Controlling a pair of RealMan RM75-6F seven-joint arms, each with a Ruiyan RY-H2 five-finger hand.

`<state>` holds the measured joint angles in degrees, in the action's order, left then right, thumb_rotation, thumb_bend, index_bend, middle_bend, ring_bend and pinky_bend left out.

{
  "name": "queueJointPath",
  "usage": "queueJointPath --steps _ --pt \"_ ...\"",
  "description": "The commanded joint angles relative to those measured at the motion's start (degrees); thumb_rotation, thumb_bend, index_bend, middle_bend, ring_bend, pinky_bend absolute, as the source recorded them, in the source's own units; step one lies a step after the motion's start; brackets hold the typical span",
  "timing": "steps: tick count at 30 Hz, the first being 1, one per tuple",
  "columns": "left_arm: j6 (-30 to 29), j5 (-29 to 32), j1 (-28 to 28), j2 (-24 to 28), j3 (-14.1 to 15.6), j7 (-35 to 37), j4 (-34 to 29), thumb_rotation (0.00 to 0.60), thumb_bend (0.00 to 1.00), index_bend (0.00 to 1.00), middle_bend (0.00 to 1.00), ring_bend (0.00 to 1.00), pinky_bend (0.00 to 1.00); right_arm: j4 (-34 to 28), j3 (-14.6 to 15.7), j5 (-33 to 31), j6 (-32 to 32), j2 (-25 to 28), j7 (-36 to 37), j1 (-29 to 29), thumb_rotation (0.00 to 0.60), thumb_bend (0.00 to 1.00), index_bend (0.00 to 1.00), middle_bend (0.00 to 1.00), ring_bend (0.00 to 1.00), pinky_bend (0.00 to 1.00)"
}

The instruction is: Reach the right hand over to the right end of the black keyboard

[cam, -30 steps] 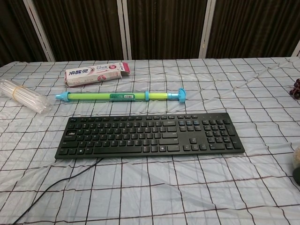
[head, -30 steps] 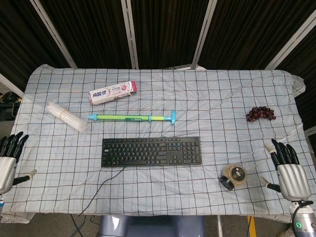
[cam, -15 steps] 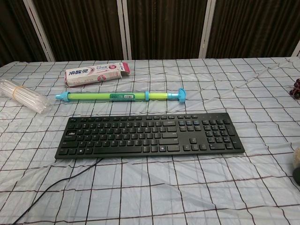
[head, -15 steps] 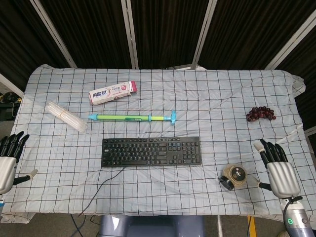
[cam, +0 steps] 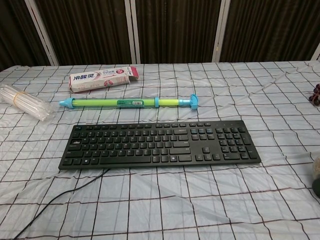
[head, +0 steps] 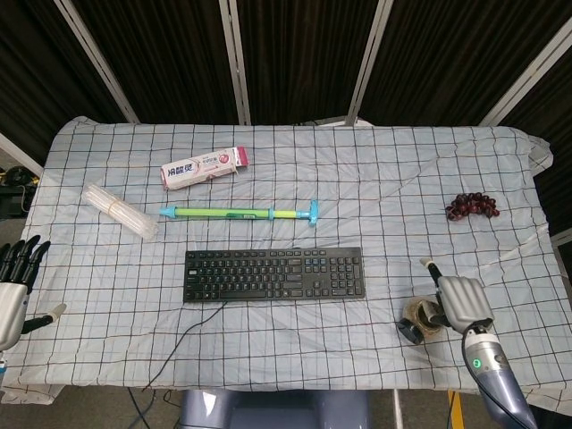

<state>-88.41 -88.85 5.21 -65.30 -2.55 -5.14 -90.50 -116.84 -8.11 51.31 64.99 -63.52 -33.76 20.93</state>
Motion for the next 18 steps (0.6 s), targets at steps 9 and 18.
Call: queueJointPath --steps 9,18 --pt "0.48 0.08 0.15 0.19 0.09 0.82 -0.09 0.600 0.06 0.00 0.00 0.00 0.00 1.76 -1.77 -22.68 2.66 -14.90 -12.84 13.94 0.600 0.46 0.12 0.94 0.91 0.80" --pt "0.86 0.10 0.36 0.40 0.11 1.86 0.00 0.600 0.06 0.00 0.00 0.00 0.00 4.13 -2.53 -24.73 5.55 -20.41 -13.54 17.82 0.600 0.49 0.12 0.94 0.91 0.80"
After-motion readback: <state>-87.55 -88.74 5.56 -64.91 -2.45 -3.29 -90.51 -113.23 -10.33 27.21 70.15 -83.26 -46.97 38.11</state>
